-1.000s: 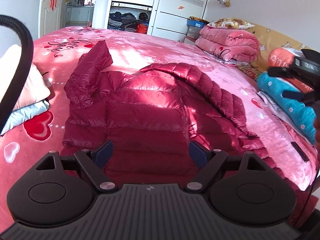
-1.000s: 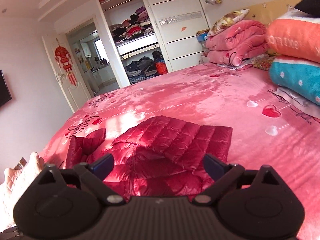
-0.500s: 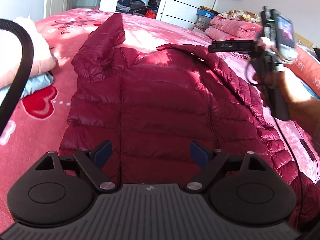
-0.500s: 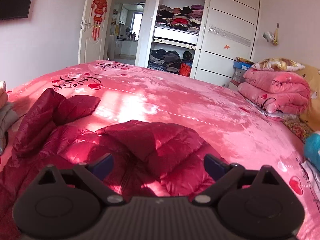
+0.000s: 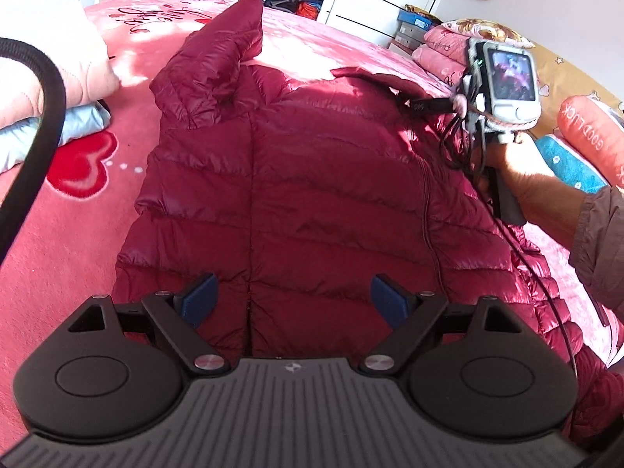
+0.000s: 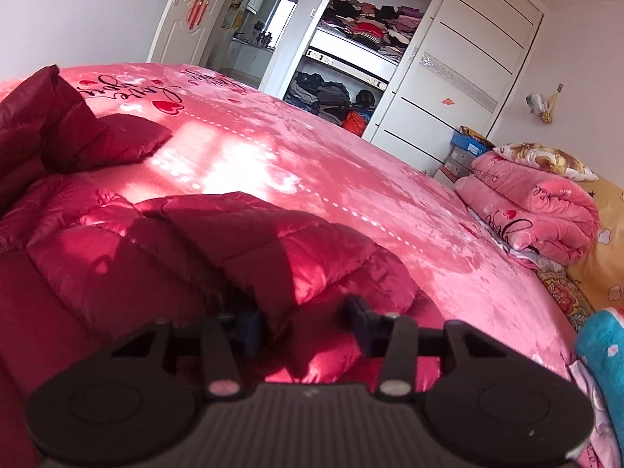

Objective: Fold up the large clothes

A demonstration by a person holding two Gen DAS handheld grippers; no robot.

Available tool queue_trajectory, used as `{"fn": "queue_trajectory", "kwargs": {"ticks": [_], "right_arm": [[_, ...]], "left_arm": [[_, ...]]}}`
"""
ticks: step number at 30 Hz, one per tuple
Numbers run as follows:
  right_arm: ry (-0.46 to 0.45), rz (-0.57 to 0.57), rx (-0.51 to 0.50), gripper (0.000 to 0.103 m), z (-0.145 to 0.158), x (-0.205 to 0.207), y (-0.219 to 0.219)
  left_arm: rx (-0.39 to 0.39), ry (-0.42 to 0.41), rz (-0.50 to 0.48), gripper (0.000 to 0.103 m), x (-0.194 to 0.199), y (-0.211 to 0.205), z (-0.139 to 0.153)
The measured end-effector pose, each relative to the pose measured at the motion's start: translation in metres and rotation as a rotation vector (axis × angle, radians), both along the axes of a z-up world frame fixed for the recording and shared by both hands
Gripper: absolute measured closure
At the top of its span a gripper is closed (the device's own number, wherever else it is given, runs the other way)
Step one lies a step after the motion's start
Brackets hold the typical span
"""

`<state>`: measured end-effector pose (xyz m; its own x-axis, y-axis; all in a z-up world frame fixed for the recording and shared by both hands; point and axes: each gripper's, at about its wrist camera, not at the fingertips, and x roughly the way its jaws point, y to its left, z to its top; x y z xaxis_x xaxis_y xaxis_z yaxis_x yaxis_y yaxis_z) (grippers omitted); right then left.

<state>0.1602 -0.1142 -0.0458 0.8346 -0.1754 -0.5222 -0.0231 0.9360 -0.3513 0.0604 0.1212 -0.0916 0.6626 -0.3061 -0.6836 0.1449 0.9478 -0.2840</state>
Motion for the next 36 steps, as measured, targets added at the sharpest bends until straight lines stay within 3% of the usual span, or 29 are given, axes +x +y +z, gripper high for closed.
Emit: {"fn": "queue_trajectory", "kwargs": {"ticks": [4,9,15,19,26,29,32,33,36], "right_arm": [[-0.048,-0.077,0.054,0.088,0.012,0.0,-0.023],[-0.141,-0.238,0.089,0.094,0.046,-0.011,-0.086],[-0.191,-0.505,0.133,0.095,0.071,-0.061,-0.204],[-0.187,-0.738,0.304,0.094,0.059,-0.119,-0.284],[-0.147,-0.931,0.375,0.094,0.016,-0.194,-0.336],[-0.142,-0.963,0.407,0.087,0.004,-0.214,-0.342],[-0.15,-0.993,0.436,0.073,-0.001,-0.231,-0.339],[-0.156,-1.004,0.452,0.064,-0.001,-0.236,-0.337],[-0.194,-1.009,0.514,0.053,0.003,-0.25,-0.33]], "left_arm": [[0.004,0.004,-0.007,0.0,0.0,-0.001,-0.002],[0.008,0.005,-0.012,0.0,0.0,-0.005,0.001],[0.036,-0.002,-0.045,0.0,-0.004,-0.018,0.005],[0.068,-0.002,-0.079,0.0,-0.009,-0.033,0.007],[0.112,0.0,-0.133,0.0,-0.018,-0.056,0.01],[0.113,0.0,-0.138,0.0,-0.018,-0.062,0.013],[0.11,-0.006,-0.142,0.0,-0.015,-0.065,0.018],[0.111,-0.016,-0.143,0.0,-0.015,-0.066,0.021],[0.126,-0.048,-0.152,0.0,-0.012,-0.069,0.028]]}}
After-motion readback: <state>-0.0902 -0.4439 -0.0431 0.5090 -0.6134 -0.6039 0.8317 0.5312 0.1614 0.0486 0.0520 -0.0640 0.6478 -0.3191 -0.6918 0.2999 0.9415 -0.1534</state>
